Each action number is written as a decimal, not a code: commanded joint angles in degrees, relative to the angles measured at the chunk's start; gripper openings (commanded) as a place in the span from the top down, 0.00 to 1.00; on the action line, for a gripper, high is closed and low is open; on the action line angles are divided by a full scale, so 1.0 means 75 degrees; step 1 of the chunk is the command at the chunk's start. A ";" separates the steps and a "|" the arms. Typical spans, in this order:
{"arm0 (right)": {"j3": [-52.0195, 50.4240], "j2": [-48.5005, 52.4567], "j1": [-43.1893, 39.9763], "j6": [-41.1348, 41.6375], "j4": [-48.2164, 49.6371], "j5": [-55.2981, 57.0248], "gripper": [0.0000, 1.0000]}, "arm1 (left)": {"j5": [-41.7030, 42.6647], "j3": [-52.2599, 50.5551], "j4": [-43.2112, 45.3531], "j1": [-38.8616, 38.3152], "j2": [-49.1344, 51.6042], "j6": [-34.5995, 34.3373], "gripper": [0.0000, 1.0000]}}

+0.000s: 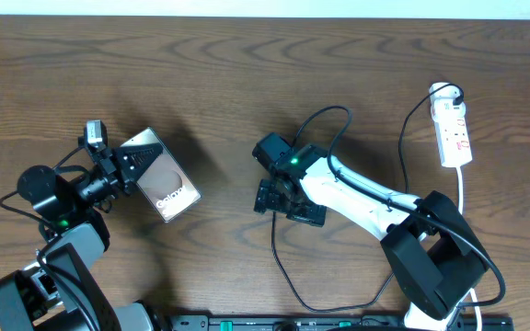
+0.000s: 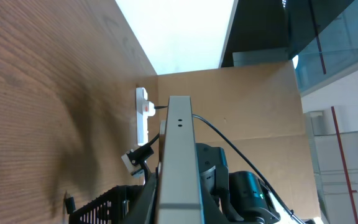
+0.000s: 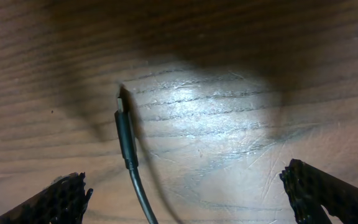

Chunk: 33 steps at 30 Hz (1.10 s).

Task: Plug charger to phone and switch on socket
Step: 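Move the open right gripper over the black cable's connector end, then lower the right gripper and close it on the cable connector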

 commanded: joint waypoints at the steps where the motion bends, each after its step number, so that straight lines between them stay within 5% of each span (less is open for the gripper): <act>1: 0.0102 0.0061 0.0038 0.0143 -0.0055 0.0122 0.01 | 0.0041 0.0119 0.0090 0.0050 -0.0093 0.0102 0.93; 33: 0.0093 0.0554 0.0265 0.0312 -0.0099 0.0431 0.01 | 0.0131 0.0119 0.0090 0.0050 -0.0093 0.0102 0.93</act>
